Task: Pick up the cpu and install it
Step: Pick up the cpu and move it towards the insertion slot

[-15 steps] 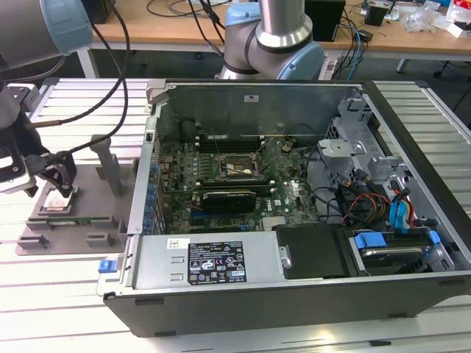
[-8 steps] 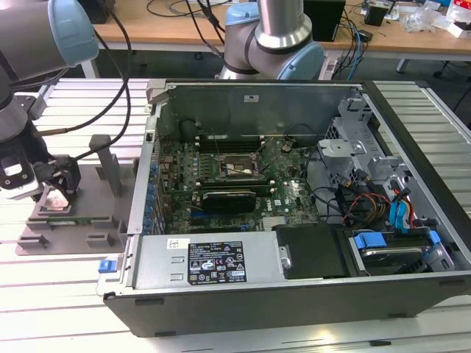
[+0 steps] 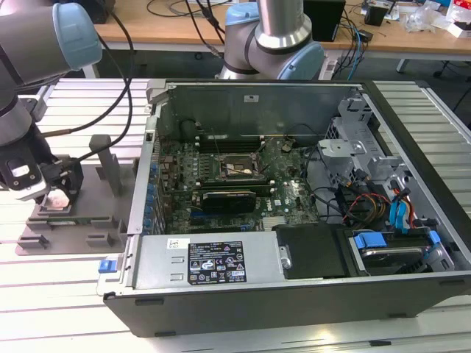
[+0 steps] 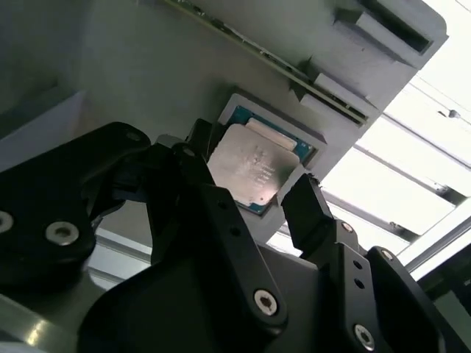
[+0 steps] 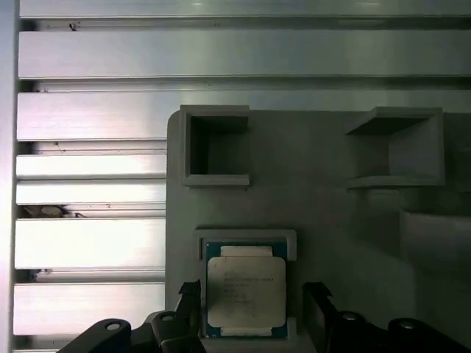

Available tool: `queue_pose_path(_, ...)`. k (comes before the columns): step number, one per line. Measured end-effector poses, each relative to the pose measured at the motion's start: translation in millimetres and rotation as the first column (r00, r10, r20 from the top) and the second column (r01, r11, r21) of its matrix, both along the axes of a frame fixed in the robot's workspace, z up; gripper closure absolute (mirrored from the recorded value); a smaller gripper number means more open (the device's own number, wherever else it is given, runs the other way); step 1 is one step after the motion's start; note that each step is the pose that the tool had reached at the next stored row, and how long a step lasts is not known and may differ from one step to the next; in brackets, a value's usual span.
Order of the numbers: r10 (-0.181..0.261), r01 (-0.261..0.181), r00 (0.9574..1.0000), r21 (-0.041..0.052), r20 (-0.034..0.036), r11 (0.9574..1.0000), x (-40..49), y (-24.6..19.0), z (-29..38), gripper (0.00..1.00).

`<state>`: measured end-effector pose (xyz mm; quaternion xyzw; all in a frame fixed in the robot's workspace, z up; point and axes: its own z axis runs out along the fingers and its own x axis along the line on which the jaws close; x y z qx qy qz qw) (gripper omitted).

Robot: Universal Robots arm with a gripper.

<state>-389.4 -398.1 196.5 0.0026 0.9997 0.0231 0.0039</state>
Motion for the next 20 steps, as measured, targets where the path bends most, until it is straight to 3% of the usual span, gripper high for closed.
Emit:
queue_pose_path(4, 0.025, -0.025, 0.9997, 0.0053, 0.0000, 0.9997, 0.3, 3.8, -2.8, 0.34)
queue_pose_path(7, 0.033, -0.033, 0.9995, 0.0091, 0.0000, 0.9994, 0.2, 4.1, -7.5, 0.34)
queue_pose_path(20, 0.034, -0.034, 0.9994, 0.0092, -0.0001, 0.9994, -3.5, 5.1, -11.1, 0.34)
